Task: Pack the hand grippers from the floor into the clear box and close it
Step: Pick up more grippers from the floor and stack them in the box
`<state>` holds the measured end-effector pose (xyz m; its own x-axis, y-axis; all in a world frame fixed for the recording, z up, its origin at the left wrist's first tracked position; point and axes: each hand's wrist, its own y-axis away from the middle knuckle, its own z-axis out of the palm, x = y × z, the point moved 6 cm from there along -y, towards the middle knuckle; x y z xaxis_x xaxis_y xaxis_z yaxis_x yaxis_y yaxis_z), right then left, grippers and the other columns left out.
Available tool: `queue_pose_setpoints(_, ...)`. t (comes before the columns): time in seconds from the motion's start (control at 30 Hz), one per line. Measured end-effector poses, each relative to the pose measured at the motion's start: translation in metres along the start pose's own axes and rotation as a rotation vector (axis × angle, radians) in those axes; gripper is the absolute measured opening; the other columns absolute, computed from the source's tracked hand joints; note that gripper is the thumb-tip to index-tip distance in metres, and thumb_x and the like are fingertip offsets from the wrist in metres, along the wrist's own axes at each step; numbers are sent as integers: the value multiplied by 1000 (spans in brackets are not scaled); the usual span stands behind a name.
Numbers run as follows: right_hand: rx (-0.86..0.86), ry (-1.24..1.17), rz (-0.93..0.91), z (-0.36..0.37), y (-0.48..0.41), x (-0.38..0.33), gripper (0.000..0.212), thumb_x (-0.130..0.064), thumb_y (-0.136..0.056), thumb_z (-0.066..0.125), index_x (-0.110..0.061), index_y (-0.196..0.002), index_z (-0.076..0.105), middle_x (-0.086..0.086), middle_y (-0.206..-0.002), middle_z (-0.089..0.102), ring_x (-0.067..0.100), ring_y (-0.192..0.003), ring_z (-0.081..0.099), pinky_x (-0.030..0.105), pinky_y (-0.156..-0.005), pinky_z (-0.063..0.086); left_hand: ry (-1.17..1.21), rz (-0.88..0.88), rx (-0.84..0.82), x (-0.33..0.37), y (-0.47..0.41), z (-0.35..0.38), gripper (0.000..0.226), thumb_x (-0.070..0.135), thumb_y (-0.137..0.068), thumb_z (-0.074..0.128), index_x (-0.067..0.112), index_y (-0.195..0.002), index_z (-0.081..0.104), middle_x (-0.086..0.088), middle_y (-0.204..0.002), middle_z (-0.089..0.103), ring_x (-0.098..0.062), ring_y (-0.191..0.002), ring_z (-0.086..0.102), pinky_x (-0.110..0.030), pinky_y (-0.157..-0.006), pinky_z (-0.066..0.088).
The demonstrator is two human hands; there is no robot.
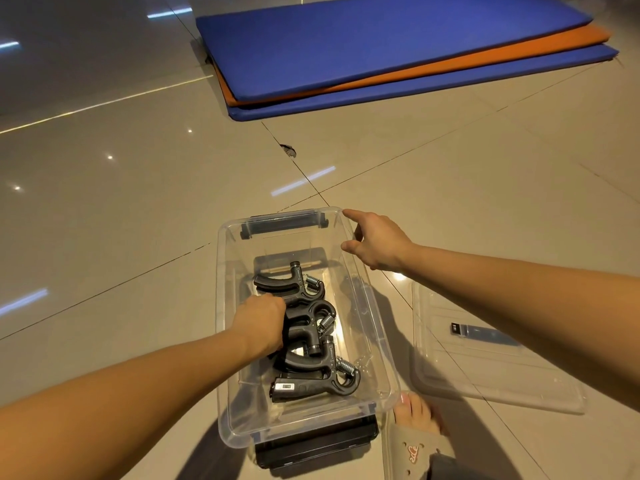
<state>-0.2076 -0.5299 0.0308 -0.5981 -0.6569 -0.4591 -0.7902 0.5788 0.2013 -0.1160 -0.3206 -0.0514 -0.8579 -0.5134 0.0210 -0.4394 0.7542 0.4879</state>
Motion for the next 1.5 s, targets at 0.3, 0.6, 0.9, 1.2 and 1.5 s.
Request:
queue_pose_setpoints(0.3,-15,2,2,0,0,1,69,-32,-96,67,-21,-155,34,3,-106,73,18,-70,57,38,-88,55,-58,28,-22,1,-1,0,40,25,-76,84,14,-111,67,-5,-109,68,-24,-97,66,-36,-84,58)
queue_pose_setpoints(0.6,-41,-63,64,0,4,1,72,-31,-95,69,-25,-156,31,0,-87,72,16,-53,66,34,-65,59,123,-7,-36,-5,2,-20,59,35,-68,91,16,-118,65,-4,-117,69,-22,-103,66,-34,-87,58)
queue_pose_setpoints(0.9,61,5,73,-36,16,-55,70,-36,-89,75,-21,-150,44,8,-132,66,29,-117,63,41,-96,52,272,102,216,-57,89,-137,56,41,-78,84,24,-126,63,3,-128,61,-14,-113,57,-23,-83,44)
queue_pose_setpoints(1.2,-42,-152,-418,-46,77,-328,52,-33,-93,70,-19,-140,54,2,-110,69,18,-97,65,40,-93,56,333,-147,284,-236,301,-205,55,49,-77,83,29,-125,65,15,-117,64,-1,-102,61,-15,-77,47)
queue_pose_setpoints(1.5,-218,51,-721,45,163,-513,36,-41,-95,66,-24,-127,64,-2,-103,70,15,-93,65,35,-87,55,573,-470,368,-395,432,-106,39,40,-84,80,25,-117,66,7,-109,67,-6,-96,65,-27,-86,56)
